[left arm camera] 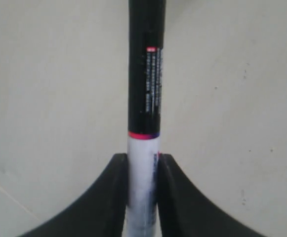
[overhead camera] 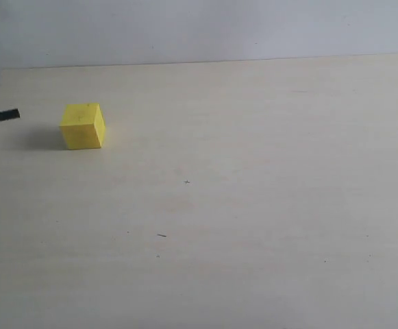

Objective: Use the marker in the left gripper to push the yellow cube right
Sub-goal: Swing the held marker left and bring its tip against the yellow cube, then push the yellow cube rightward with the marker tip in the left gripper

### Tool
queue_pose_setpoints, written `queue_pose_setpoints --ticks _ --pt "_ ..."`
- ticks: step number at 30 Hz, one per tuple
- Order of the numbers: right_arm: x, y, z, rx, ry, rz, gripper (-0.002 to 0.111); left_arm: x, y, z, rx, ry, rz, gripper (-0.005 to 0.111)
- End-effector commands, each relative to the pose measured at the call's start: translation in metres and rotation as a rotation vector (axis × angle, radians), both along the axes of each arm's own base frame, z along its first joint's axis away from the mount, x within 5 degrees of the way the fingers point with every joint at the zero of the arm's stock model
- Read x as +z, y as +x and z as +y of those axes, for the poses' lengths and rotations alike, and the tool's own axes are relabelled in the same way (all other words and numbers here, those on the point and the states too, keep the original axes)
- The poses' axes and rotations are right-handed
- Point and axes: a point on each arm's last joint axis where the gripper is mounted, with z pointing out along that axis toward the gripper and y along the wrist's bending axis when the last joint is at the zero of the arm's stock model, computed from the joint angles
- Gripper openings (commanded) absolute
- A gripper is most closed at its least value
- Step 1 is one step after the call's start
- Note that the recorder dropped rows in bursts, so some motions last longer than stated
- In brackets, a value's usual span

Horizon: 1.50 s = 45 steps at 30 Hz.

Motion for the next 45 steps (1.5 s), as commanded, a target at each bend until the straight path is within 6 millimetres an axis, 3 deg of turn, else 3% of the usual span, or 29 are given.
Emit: queue_pose_setpoints --ticks 1,5,14,17,20,21,29,32,37,42,45 --pt "0.000 0.000 0.000 -0.006 0.003 -0.013 0.000 -0.030 0.028 0.005 -0.268 0.005 0.056 0.000" --pt "0.000 0.000 0.000 -0.006 0.003 -0.013 0.000 -0.049 0.051 0.008 -0.351 -0.098 0.072 0.000" --pt "0.000 0.000 0.002 0.033 0.003 -0.013 0.000 -0.071 0.062 0.007 -0.380 -0.091 0.085 0.000" --pt "0.000 0.000 0.002 0.038 0.003 -0.013 0.000 -0.072 0.066 -0.012 -0.416 -0.094 0.051 0.000" --pt "0.000 0.000 0.002 0.038 0.003 -0.013 0.000 -0.071 0.069 -0.054 -0.484 -0.118 -0.007 0.000" --pt "0.000 0.000 0.002 0.038 0.003 -0.013 0.000 -0.071 0.069 -0.060 -0.510 -0.103 -0.004 0.000" --pt "0.000 0.000 0.002 0.038 0.003 -0.013 0.000 -0.066 0.072 -0.027 -0.373 -0.065 -0.003 0.000" --pt "0.000 0.000 0.002 0.038 0.003 -0.013 0.000 -0.066 0.072 -0.025 -0.373 -0.066 -0.002 0.000" --pt "0.000 0.000 0.002 0.038 0.003 -0.013 0.000 -0.066 0.072 -0.056 -0.446 -0.066 -0.016 0.000" --pt "0.000 0.000 0.002 0.038 0.003 -0.013 0.000 -0.059 0.067 -0.120 -0.556 -0.080 -0.041 0.000" --pt "0.000 0.000 0.002 0.038 0.003 -0.013 0.000 -0.053 0.069 -0.132 -0.557 -0.084 -0.061 0.000"
